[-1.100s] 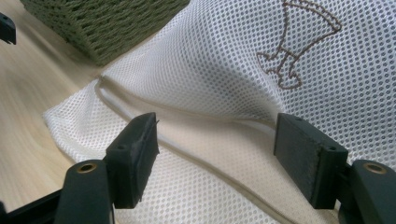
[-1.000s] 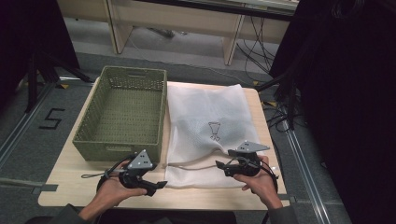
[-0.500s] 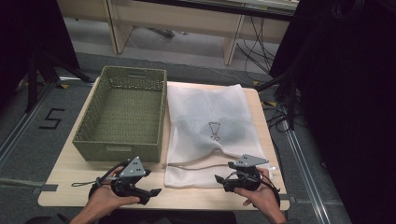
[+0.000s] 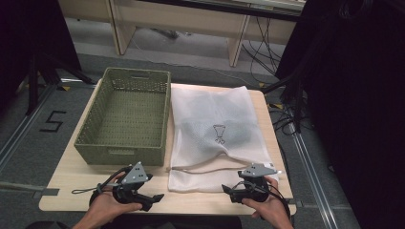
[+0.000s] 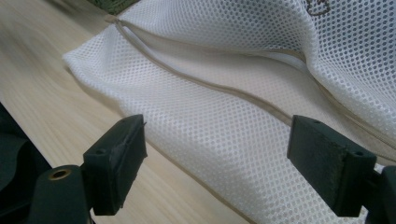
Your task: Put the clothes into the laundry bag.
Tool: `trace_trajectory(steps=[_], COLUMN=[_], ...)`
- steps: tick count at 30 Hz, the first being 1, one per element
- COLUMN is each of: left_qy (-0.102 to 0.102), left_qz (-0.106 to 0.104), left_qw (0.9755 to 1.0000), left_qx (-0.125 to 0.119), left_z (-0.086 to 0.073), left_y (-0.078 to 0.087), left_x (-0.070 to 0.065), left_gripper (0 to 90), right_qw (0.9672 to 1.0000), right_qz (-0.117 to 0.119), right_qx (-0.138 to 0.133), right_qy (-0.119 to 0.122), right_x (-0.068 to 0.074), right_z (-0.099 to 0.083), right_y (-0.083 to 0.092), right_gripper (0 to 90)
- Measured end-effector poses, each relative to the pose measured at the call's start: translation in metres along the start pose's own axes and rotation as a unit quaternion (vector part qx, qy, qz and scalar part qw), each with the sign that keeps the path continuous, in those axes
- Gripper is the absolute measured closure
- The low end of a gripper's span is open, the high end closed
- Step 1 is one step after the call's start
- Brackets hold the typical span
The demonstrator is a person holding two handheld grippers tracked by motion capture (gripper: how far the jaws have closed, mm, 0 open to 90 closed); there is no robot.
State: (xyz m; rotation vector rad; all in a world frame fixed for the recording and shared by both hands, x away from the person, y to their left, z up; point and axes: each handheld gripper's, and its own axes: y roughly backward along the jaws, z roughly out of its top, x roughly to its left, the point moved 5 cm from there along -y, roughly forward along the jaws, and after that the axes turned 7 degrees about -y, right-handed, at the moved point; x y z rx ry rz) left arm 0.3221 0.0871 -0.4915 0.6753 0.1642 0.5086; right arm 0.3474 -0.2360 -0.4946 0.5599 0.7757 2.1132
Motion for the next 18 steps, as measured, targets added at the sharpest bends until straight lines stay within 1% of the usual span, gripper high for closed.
trace_trajectory(steps=[1,2,5,6,9,10,11,12,13,14,15,16,17,18], left_qy=[-0.001,-0.001,0.0,0.013,0.013,0.014,0.013,0.013,0.011,0.013,0.012,0.011,0.02,0.02], left_qz=[0.0,-0.003,0.0,0.0,0.002,-0.002,0.001,0.001,0.002,-0.003,-0.001,0.001,-0.001,-0.002], left_qw=[1.0,1.0,1.0,0.9999,0.9999,0.9999,0.9999,0.9999,0.9999,0.9999,0.9999,0.9999,0.9998,0.9998], left_qx=[0.001,0.0,0.001,0.001,0.002,0.0,0.002,0.003,0.003,0.002,0.002,0.004,-0.002,-0.002], left_z=[-0.0001,-0.0002,-0.0003,-0.0006,-0.0007,-0.0008,-0.0008,-0.0007,-0.0007,-0.0007,-0.0008,-0.0013,-0.0007,-0.0008], left_y=[-0.0002,-0.0007,-0.0003,-0.0004,-0.0003,-0.0008,-0.0005,-0.0004,-0.0005,-0.001,-0.0008,-0.0007,-0.0018,-0.002], left_x=[0.0,0.0,0.0005,-0.0005,0.0001,0.0,-0.0002,-0.0002,0.0,-0.0002,0.0001,0.0008,-0.0007,-0.0007], left_gripper=[23.7,23.7,23.7,23.7,23.7,23.8,23.8,23.7,23.7,23.8,23.7,23.9,24.0,24.0], right_qw=[1.0,1.0,1.0,1.0,0.9999,0.9999,0.9999,1.0,0.9999,1.0,1.0,1.0,0.9999,0.9999], right_qz=[0.0,0.006,0.0,-0.001,-0.003,-0.002,-0.002,0.0,-0.001,0.001,0.004,0.004,0.003,-0.002], right_qx=[0.003,0.001,0.001,0.001,0.001,-0.001,-0.003,0.003,0.001,0.005,0.006,0.005,0.002,0.001], right_qy=[-0.006,-0.003,0.007,0.007,0.01,0.01,0.01,0.005,0.014,-0.002,0.005,0.007,0.01,0.011], right_x=[0.0011,0.0013,-0.0007,-0.0011,-0.0021,-0.002,-0.0019,-0.0009,-0.0021,0.0006,0.0002,-0.0001,-0.0007,-0.0012], right_z=[0.0001,0.0005,0.0003,0.0003,0.0001,0.0003,0.0003,0.0002,0.0001,-0.0005,-0.0002,0.0001,0.0005,0.0007], right_y=[0.0005,0.0001,-0.0002,-0.0004,-0.0005,-0.0005,-0.0009,-0.0002,-0.0006,0.0,-0.0002,-0.0003,-0.0006,-0.0001], right_gripper=[20.4,20.5,20.5,20.5,20.6,20.6,20.6,20.6,20.7,20.7,20.6,20.6,20.6,20.6])
